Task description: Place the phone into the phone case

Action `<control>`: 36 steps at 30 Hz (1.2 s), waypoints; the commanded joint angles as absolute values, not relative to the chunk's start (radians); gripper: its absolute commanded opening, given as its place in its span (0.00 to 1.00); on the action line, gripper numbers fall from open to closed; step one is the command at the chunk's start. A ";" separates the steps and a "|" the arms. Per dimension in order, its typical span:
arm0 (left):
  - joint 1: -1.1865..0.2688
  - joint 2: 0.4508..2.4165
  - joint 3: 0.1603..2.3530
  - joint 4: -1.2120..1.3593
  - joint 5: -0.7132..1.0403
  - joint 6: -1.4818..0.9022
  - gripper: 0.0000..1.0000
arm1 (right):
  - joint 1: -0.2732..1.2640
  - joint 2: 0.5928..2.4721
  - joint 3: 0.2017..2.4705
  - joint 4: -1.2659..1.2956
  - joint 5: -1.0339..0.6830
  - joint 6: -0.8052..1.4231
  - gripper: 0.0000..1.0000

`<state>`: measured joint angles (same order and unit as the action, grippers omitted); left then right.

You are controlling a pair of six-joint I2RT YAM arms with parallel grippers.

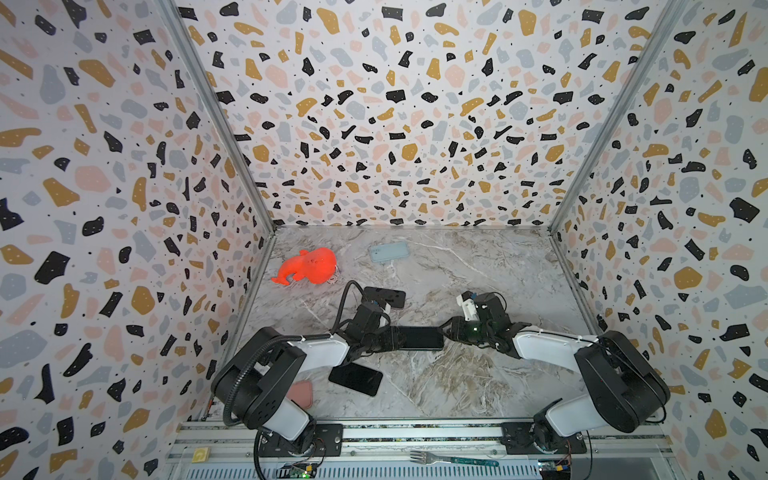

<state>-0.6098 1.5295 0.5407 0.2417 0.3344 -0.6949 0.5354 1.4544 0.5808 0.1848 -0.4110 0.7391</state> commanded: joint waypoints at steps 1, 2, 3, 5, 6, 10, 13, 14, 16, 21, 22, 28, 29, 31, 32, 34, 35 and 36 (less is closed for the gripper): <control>-0.611 1.498 0.523 0.190 0.335 -0.681 0.47 | 0.561 1.405 0.618 0.053 -0.301 0.675 0.42; -0.611 1.479 0.522 0.181 0.332 -0.681 0.47 | 0.573 1.394 0.622 0.035 -0.273 0.670 0.41; -0.611 1.453 0.517 0.176 0.326 -0.685 0.48 | 0.592 1.381 0.626 0.012 -0.236 0.667 0.40; -0.611 1.416 0.513 0.155 0.314 -0.683 0.49 | 0.636 1.360 0.625 -0.013 -0.169 0.671 0.37; -0.611 1.405 0.516 0.138 0.305 -0.678 0.49 | 0.656 1.355 0.618 -0.015 -0.146 0.677 0.35; -0.611 1.414 0.529 0.113 0.300 -0.670 0.49 | 0.689 1.364 0.606 -0.010 -0.118 0.689 0.32; -0.611 1.429 0.542 0.103 0.301 -0.667 0.48 | 0.694 1.371 0.604 -0.001 -0.127 0.693 0.31; -0.611 1.434 0.545 0.099 0.300 -0.664 0.48 | 0.695 1.372 0.599 0.002 -0.131 0.695 0.30; -0.611 1.447 0.552 0.099 0.301 -0.658 0.48 | 0.695 1.373 0.590 0.015 -0.139 0.701 0.29; -0.611 1.494 0.567 0.113 0.319 -0.653 0.45 | 0.695 1.390 0.572 0.050 -0.181 0.716 0.28; -0.611 1.504 0.570 0.114 0.320 -0.653 0.43 | 0.695 1.393 0.572 0.054 -0.191 0.717 0.28; -0.611 1.528 0.571 0.126 0.336 -0.654 0.38 | 0.695 1.401 0.565 0.061 -0.207 0.719 0.27; -0.611 1.527 0.569 0.127 0.336 -0.653 0.37 | 0.695 1.404 0.565 0.063 -0.209 0.721 0.27; -0.611 1.528 0.568 0.128 0.337 -0.653 0.36 | 0.695 1.410 0.563 0.068 -0.214 0.722 0.26; -0.611 1.527 0.568 0.127 0.337 -0.653 0.36 | 0.695 1.414 0.563 0.071 -0.218 0.724 0.25; -0.611 1.525 0.566 0.127 0.339 -0.653 0.36 | 0.695 1.420 0.561 0.076 -0.226 0.724 0.24; -0.611 1.526 0.565 0.126 0.338 -0.653 0.36 | 0.697 1.423 0.560 0.077 -0.228 0.726 0.24; -0.611 1.526 0.562 0.127 0.338 -0.653 0.36 | 0.697 1.423 0.560 0.079 -0.231 0.726 0.23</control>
